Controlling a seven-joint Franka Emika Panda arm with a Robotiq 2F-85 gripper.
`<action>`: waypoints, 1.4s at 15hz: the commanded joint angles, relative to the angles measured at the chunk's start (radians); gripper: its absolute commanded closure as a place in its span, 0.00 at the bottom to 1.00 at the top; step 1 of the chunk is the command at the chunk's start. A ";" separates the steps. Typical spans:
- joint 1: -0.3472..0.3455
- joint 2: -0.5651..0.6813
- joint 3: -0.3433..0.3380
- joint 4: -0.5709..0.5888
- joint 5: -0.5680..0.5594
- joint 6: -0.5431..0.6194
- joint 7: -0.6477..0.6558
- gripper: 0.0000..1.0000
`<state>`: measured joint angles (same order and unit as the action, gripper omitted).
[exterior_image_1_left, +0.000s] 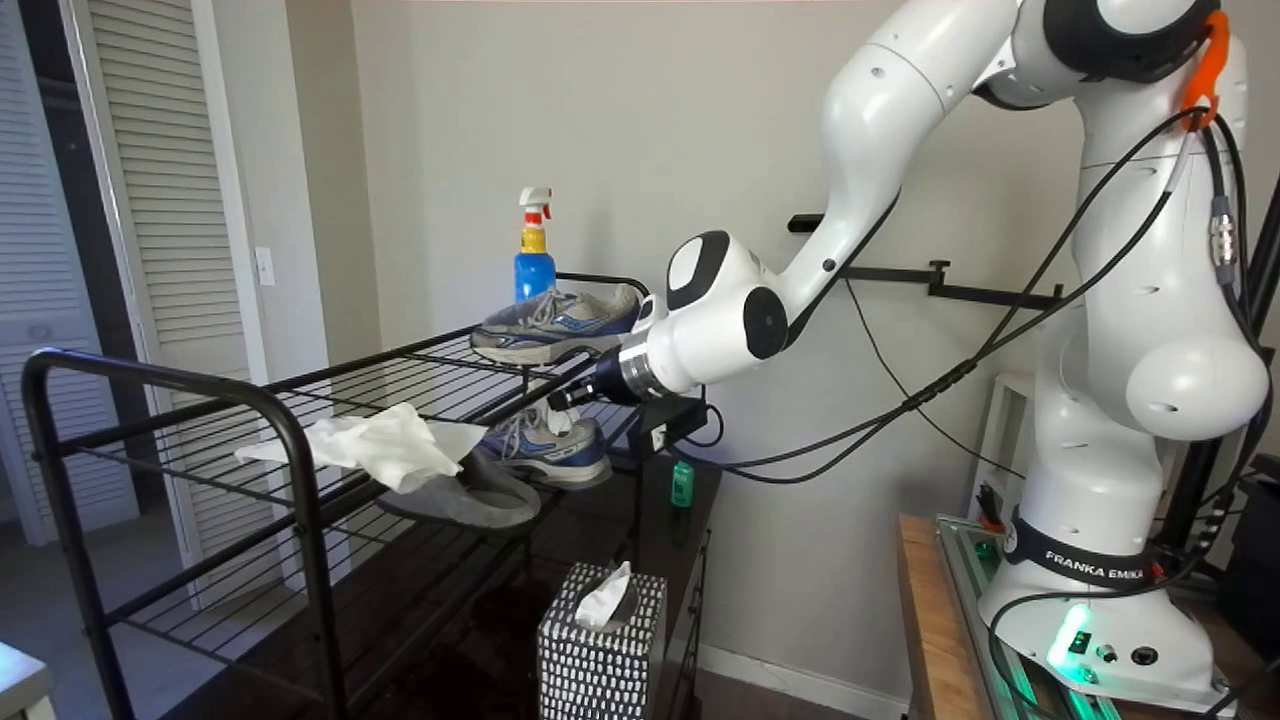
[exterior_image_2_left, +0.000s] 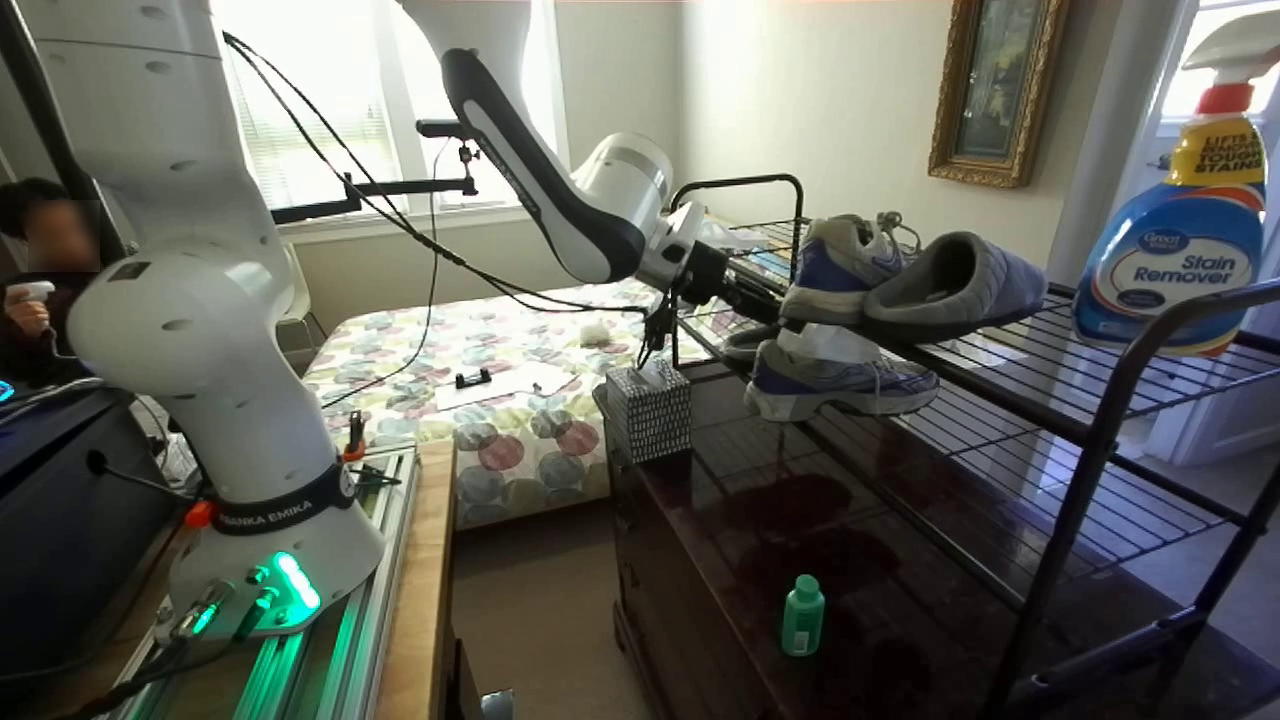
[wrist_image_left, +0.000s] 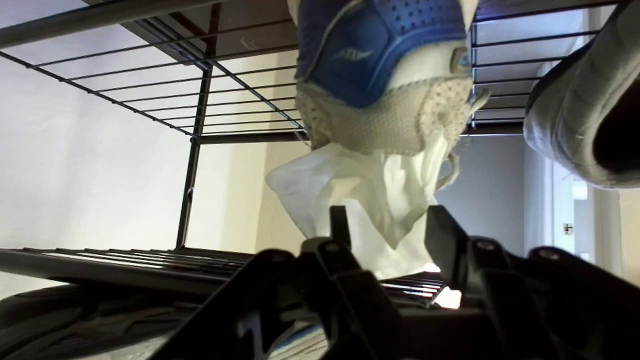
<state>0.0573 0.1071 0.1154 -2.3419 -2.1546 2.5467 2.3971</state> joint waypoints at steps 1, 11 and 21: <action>-0.030 0.039 -0.014 0.074 -0.027 0.135 0.001 0.84; -0.091 0.063 -0.053 0.159 -0.022 0.382 -0.010 1.00; -0.173 -0.169 -0.041 0.125 -0.265 0.759 0.260 1.00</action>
<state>-0.0965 0.0392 0.0591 -2.2238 -2.3308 3.1871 2.5432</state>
